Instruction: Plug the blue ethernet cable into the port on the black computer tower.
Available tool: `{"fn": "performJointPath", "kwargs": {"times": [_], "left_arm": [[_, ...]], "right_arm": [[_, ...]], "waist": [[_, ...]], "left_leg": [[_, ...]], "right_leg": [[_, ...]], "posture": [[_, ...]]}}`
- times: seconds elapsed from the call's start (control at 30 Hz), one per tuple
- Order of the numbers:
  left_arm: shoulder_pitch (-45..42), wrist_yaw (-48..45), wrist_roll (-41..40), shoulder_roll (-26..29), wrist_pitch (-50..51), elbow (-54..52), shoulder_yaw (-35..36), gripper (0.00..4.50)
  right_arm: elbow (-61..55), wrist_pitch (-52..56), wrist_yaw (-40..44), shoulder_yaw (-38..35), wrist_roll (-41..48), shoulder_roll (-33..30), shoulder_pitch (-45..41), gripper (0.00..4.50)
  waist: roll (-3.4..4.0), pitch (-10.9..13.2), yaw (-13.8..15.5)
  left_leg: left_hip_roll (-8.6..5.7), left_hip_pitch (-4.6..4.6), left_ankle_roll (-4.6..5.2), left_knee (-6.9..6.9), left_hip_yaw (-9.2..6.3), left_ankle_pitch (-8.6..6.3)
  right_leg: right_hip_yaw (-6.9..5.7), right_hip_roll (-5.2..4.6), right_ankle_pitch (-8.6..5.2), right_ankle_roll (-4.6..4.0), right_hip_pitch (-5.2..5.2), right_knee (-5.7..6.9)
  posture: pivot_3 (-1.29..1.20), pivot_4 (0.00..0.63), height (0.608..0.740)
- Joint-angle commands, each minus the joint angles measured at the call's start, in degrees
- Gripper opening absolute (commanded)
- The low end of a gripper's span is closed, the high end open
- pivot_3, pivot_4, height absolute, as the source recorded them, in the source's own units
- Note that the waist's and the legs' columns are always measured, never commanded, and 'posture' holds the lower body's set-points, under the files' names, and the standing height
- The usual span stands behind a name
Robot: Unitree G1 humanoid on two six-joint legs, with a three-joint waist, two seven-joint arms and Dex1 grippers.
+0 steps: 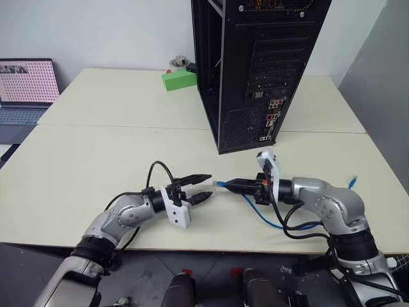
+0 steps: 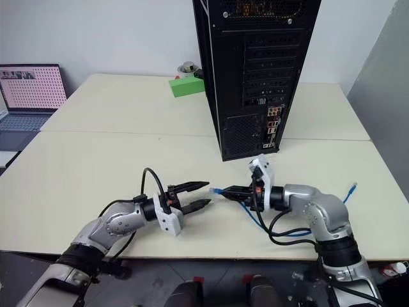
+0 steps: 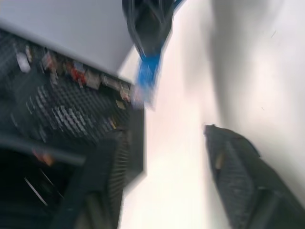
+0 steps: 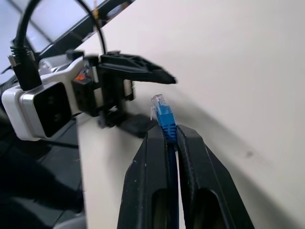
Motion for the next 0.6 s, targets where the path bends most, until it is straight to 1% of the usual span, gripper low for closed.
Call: {"fn": "performJointPath", "kwargs": {"times": [0.03, 0.07, 0.17, 0.37, 0.5, 0.6], "left_arm": [[2.6, -6.2, -13.7, -1.9, 15.3, -10.3, 1.3, 3.84], [3.1, -7.1, -16.0, -2.7, 19.9, -13.2, 1.4, 3.97], [2.7, -7.0, -20.6, -6.2, 35.0, -22.0, 1.7, 3.97], [-2.2, -3.6, -24.2, -11.9, 61.6, -32.7, 2.8, 3.97], [-6.1, -1.5, -25.6, -14.8, 73.6, -36.2, 3.3, 3.97], [-8.0, 0.2, -24.8, -16.7, 78.9, -37.5, 3.0, 3.97]], "right_arm": [[-5.9, -4.1, -6.5, -5.5, -2.9, -1.7, 0.7, 0.00], [-6.5, -4.9, -8.9, -6.2, -4.1, -1.5, 0.6, 0.00], [-7.8, -6.4, -16.1, -7.3, -7.9, -0.3, -0.8, 0.00], [-7.2, -10.2, -25.2, -5.9, -15.2, 1.6, -3.0, 0.00], [-5.6, -12.0, -29.5, -5.4, -18.4, 4.2, -4.4, 0.00], [-4.3, -12.8, -31.6, -5.5, -20.1, 5.5, -5.3, 0.00]], "waist": [[0.00, 0.0, 0.1], [0.00, 0.0, 0.1], [0.00, 0.0, 0.1], [0.00, 0.0, 0.0], [0.00, 0.0, -0.3], [0.00, 0.0, -0.4]], "left_leg": [[0.00, -0.02, 0.00, 0.00, 0.00, 0.00], [0.00, -0.03, 0.00, 0.01, 0.00, 0.00], [-0.01, -0.03, 0.00, 0.02, -0.01, 0.00], [-0.01, -0.01, 0.00, 0.03, -0.03, 0.01], [-0.01, -0.01, 0.00, 0.02, -0.04, 0.00], [-0.02, -0.02, 0.00, 0.02, -0.05, 0.01]], "right_leg": [[0.00, 0.00, 0.00, 0.00, 0.00, -0.01], [0.00, -0.01, 0.00, 0.00, 0.00, 0.00], [0.00, 0.00, 0.00, 0.02, 0.00, -0.01], [0.01, 0.04, 0.00, 0.02, 0.00, 0.00], [0.01, 0.05, 0.00, 0.02, 0.01, -0.01], [0.02, 0.05, 0.00, 0.02, 0.00, -0.02]], "posture": [[0.00, 0.150, 0.740], [0.00, 0.150, 0.740], [0.00, 0.150, 0.740], [0.00, 0.150, 0.740], [0.00, 0.150, 0.740], [0.00, 0.150, 0.740]]}}
